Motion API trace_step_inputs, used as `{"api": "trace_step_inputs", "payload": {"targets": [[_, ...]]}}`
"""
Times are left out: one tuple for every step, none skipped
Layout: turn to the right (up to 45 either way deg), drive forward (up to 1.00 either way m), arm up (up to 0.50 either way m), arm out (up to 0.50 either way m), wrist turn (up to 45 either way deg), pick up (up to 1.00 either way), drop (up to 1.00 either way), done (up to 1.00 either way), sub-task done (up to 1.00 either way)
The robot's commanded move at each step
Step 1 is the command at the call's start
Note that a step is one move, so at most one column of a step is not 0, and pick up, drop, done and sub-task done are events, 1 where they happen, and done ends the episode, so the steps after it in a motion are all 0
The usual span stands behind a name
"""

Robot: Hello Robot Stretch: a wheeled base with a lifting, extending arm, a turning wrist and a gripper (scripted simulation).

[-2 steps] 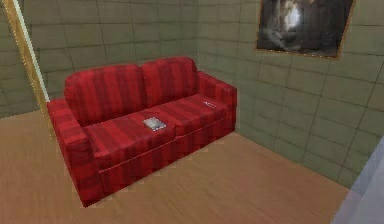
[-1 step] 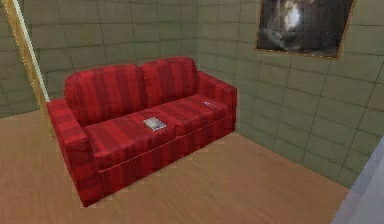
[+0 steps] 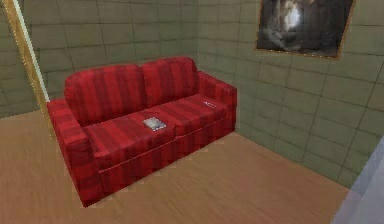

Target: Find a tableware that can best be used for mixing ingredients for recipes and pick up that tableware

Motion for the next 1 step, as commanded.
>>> {"api": "trace_step_inputs", "payload": {"targets": [[0.0, 0.0, 0.0, 0.0, 39.0, 0.0, 0.0, 0.0, 0.0]]}}
